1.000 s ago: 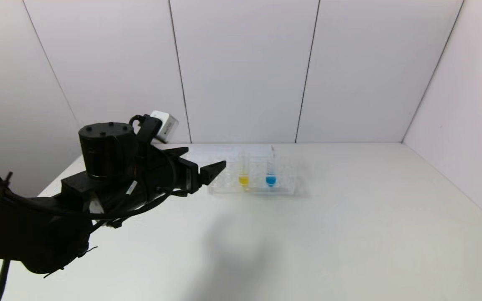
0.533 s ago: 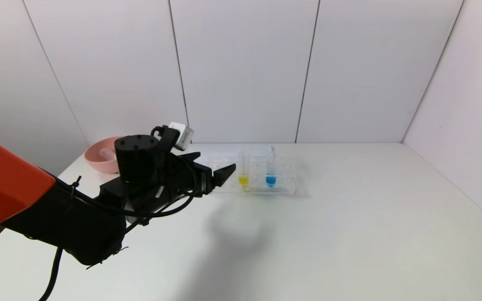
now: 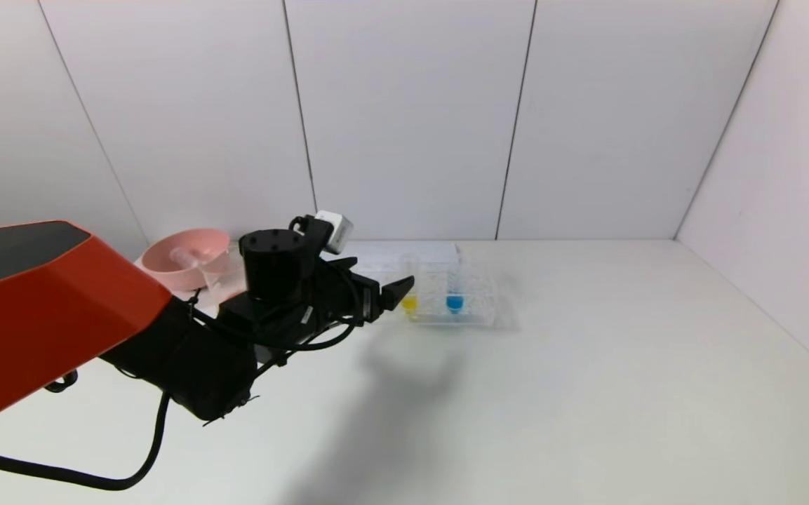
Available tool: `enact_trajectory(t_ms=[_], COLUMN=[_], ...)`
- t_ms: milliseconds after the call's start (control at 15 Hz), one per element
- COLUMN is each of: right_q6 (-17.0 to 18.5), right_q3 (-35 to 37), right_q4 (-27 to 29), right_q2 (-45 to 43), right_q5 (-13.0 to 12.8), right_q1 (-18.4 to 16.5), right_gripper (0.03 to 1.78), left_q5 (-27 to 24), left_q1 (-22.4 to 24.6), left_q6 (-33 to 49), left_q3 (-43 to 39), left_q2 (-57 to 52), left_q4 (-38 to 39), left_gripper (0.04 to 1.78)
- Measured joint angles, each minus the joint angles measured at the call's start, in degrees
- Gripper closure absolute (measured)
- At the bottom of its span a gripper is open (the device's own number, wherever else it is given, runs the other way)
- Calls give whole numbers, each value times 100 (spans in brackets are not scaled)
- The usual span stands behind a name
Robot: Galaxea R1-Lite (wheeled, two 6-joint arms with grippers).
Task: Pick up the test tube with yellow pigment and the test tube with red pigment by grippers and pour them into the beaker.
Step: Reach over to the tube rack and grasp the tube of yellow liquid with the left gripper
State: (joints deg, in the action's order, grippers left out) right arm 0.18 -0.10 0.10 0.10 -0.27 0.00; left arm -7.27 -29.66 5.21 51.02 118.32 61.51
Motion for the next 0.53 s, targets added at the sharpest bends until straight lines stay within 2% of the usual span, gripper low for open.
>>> enact_trajectory(t_ms=[400,533], right_q6=[0,0], right_q3=[0,0], right_q4=[0,0], right_q2=[0,0], right_q5=[2,0], right_q1=[0,0], right_gripper=[11,11], left_q5=[55,243], left_q1=[-55,-57], left_q6=[-6,-15], left_q3=[708,942], left_q2=[668,833], left_q4=[-105,-239], left_gripper=[6,6])
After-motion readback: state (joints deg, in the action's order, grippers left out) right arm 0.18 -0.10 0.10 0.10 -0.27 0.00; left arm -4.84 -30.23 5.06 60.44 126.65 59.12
